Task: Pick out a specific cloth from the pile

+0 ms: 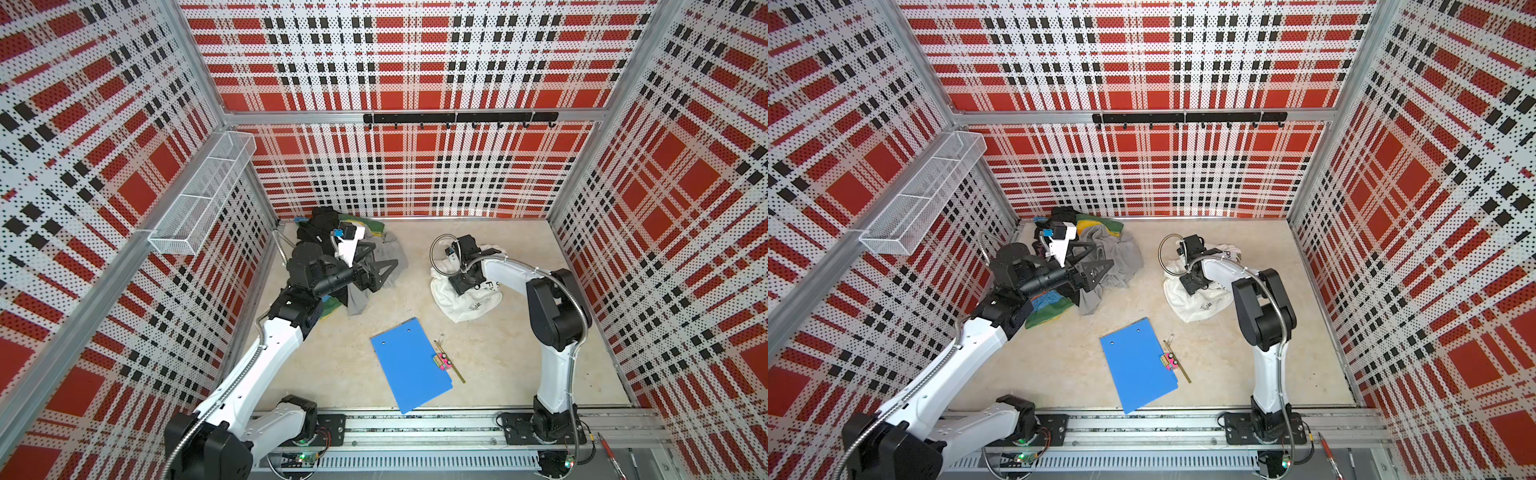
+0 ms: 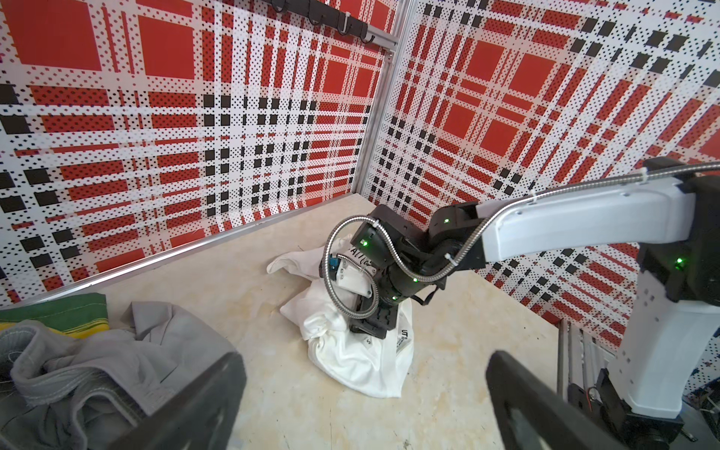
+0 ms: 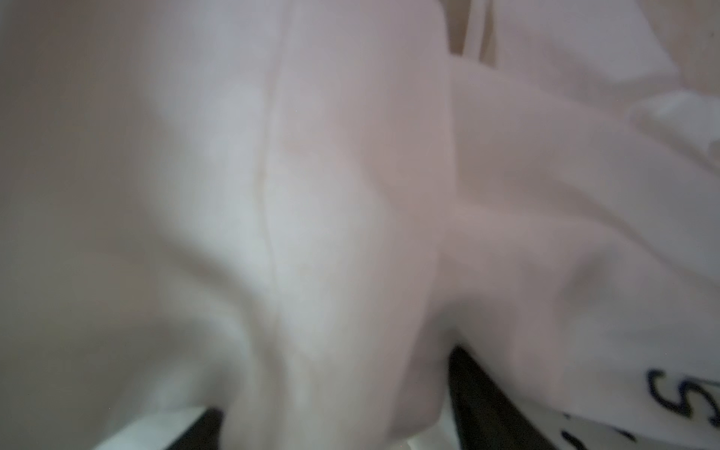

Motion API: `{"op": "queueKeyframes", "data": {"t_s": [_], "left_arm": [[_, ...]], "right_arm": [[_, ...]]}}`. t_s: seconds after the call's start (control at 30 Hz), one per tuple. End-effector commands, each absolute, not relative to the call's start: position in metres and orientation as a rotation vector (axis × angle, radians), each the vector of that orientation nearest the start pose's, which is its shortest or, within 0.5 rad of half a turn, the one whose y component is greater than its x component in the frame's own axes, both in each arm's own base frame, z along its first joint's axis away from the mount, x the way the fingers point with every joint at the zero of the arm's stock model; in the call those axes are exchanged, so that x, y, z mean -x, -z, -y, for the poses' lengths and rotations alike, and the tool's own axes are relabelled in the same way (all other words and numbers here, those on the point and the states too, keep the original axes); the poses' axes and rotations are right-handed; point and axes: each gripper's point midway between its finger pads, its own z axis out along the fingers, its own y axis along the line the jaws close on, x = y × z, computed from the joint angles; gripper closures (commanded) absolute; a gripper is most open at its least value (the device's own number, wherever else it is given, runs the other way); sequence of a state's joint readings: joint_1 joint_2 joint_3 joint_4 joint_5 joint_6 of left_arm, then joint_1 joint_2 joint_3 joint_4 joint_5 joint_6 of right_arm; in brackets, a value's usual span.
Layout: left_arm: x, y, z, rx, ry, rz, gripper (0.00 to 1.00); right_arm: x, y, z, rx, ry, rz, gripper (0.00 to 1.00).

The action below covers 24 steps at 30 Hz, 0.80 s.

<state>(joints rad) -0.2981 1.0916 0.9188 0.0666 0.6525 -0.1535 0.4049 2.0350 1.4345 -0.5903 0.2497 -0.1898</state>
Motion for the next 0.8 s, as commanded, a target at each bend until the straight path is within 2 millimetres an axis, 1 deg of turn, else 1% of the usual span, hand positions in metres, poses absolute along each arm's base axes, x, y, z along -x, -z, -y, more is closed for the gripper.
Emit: {"op": "queueKeyframes", "data": {"t_s": [0.0, 0.03, 0.1, 0.13, 0.2, 0.27, 0.3, 0.37, 0.4, 0.43, 0.47, 0.5, 0.57, 0.6, 0.77], "left_arm": [[-0.311, -0.342, 0.208, -0.633, 0.899, -1.611, 0.01], [-0.31, -0.341, 0.208, -0.635, 0.899, -1.611, 0.01], [-0.311, -0.342, 0.208, -0.633, 0.9, -1.611, 0.01], [-0.311, -0.342, 0.208, -0.633, 0.9, -1.611, 0.01], [-0.311, -0.341, 0.209, -0.636, 0.903, -1.613, 0.01], [-0.311, -0.341, 0.209, -0.638, 0.904, -1.612, 0.01], [-0.31, -0.342, 0.209, -0.637, 0.905, -1.612, 0.01], [-0.31, -0.343, 0.208, -0.636, 0.901, -1.608, 0.01], [-0.309, -0.343, 0.208, -0.635, 0.901, -1.607, 0.01], [-0.309, -0.344, 0.208, -0.634, 0.899, -1.605, 0.01], [-0.309, -0.344, 0.208, -0.634, 0.9, -1.605, 0.01], [-0.309, -0.344, 0.208, -0.635, 0.9, -1.605, 0.01], [-0.308, -0.345, 0.209, -0.637, 0.901, -1.602, 0.01], [-0.308, -0.345, 0.209, -0.637, 0.899, -1.6, 0.01], [-0.308, -0.345, 0.209, -0.638, 0.9, -1.601, 0.01]], "right_arm": [[-0.462, -0.046, -0.145, 0.646, 0.357, -2.555, 0.66], [-0.464, -0.052, -0.146, 0.627, 0.354, -2.54, 0.74], [-0.468, -0.073, -0.149, 0.582, 0.343, -2.493, 0.86], [-0.47, -0.087, -0.149, 0.554, 0.337, -2.466, 0.91], [-0.474, -0.123, -0.149, 0.493, 0.31, -2.397, 0.97], [-0.476, -0.16, -0.148, 0.435, 0.288, -2.326, 0.96], [-0.478, -0.175, -0.145, 0.403, 0.288, -2.298, 0.96], [-0.481, -0.201, -0.138, 0.329, 0.275, -2.268, 0.93], [-0.484, -0.206, -0.133, 0.294, 0.263, -2.269, 0.92], [-0.487, -0.208, -0.126, 0.259, 0.253, -2.277, 0.92], [-0.492, -0.203, -0.119, 0.223, 0.253, -2.294, 0.91], [-0.495, -0.196, -0.112, 0.194, 0.26, -2.316, 0.91], [-0.5, -0.174, -0.103, 0.158, 0.274, -2.373, 0.92], [-0.501, -0.164, -0.102, 0.151, 0.281, -2.391, 0.92], [-0.509, -0.117, -0.109, 0.149, 0.265, -2.463, 0.91]]}}
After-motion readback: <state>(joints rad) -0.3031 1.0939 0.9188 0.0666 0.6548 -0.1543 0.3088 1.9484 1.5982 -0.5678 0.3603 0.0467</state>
